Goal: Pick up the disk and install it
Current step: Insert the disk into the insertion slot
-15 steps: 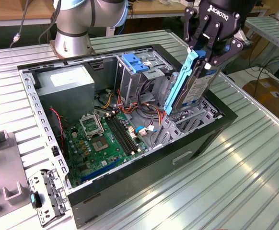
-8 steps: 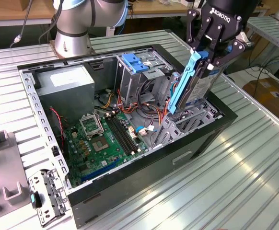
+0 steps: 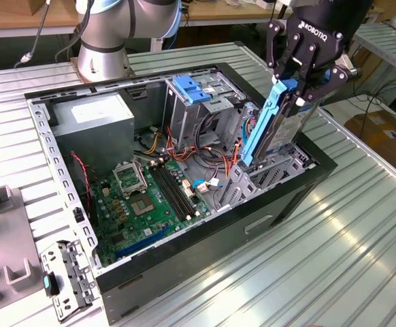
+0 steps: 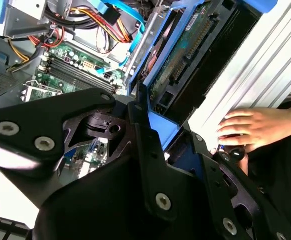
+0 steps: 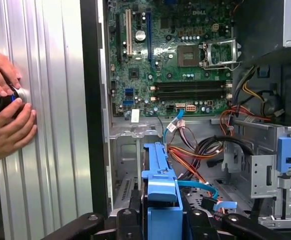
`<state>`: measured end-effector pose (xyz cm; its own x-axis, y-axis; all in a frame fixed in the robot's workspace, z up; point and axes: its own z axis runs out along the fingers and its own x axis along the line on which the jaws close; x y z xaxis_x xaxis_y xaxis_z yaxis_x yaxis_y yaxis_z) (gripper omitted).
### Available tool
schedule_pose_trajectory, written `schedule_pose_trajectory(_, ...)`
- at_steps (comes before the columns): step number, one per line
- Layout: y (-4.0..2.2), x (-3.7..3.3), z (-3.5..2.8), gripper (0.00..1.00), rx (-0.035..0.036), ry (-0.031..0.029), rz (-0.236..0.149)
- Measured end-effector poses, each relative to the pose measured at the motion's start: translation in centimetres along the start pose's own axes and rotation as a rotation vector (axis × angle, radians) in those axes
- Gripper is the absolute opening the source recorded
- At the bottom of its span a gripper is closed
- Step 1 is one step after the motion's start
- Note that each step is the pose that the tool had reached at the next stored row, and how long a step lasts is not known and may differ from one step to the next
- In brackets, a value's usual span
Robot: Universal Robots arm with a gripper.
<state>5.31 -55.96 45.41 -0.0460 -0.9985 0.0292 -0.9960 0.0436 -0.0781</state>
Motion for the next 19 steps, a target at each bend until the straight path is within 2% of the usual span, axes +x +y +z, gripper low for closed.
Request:
schedule_pose_trajectory(3,0.39,0.18,0.05,0.37,0.0006,-0.0030,0.000)
schedule_pose_trajectory(6,0.40,0.18,0.08,0.37,0.0004,-0.0041,-0.003)
schedule_pose_trajectory(11,0.47,0.18,0.20,0.37,0.0013,-0.0108,-0.038)
schedule_pose_trajectory(19,0.52,0.18,0.40,0.37,0.0010,-0.0106,-0.023)
